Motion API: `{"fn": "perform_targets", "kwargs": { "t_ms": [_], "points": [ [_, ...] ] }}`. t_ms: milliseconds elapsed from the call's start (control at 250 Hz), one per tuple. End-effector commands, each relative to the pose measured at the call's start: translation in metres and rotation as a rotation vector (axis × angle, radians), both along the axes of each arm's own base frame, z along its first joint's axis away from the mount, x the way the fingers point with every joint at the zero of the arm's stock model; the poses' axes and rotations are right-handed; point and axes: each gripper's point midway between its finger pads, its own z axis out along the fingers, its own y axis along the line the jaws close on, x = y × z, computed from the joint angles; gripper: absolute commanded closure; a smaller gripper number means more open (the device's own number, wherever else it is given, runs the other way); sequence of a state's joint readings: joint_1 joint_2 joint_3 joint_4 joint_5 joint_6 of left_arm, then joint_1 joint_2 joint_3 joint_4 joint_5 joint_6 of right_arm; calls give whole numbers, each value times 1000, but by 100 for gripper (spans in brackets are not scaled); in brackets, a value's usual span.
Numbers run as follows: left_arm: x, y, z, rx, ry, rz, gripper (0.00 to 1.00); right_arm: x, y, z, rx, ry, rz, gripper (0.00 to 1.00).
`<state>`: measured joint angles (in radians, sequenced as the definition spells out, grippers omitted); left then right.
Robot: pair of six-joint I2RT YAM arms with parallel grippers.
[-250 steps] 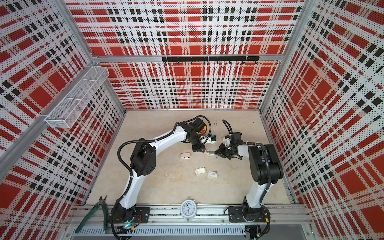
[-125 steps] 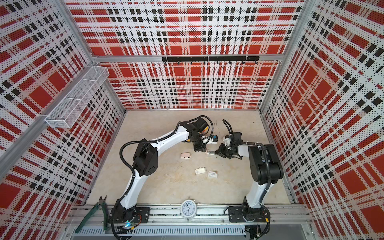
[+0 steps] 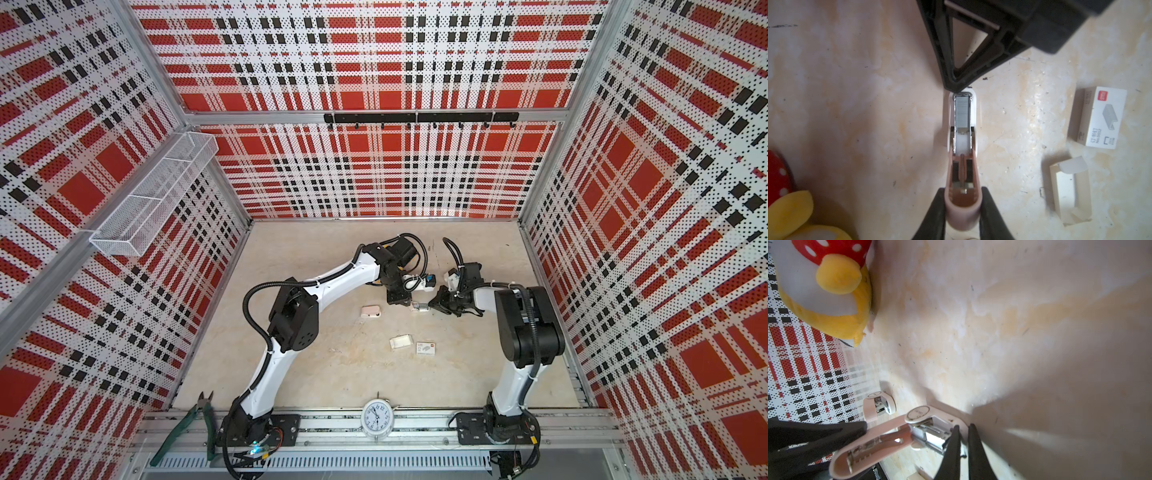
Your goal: Load the staples into the stapler
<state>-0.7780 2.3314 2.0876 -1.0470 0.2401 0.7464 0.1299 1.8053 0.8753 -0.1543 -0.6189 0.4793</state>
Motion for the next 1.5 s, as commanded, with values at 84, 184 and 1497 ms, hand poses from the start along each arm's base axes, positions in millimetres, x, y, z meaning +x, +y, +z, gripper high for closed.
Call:
{"fn": "perform_targets", "kwargs": {
  "t_ms": [84,184,1497],
  "points": [
    [-11,-12,-4,11,6,-54,72,4,4,0,-14,-25,28,90],
    [-12,-14,-4,12,-1,-60,71,3,5,0,-14,-26,30,90],
    [-15,9,37,-85,72,7,44,9,3,2,-28,-34,22,90]
  ]
}}
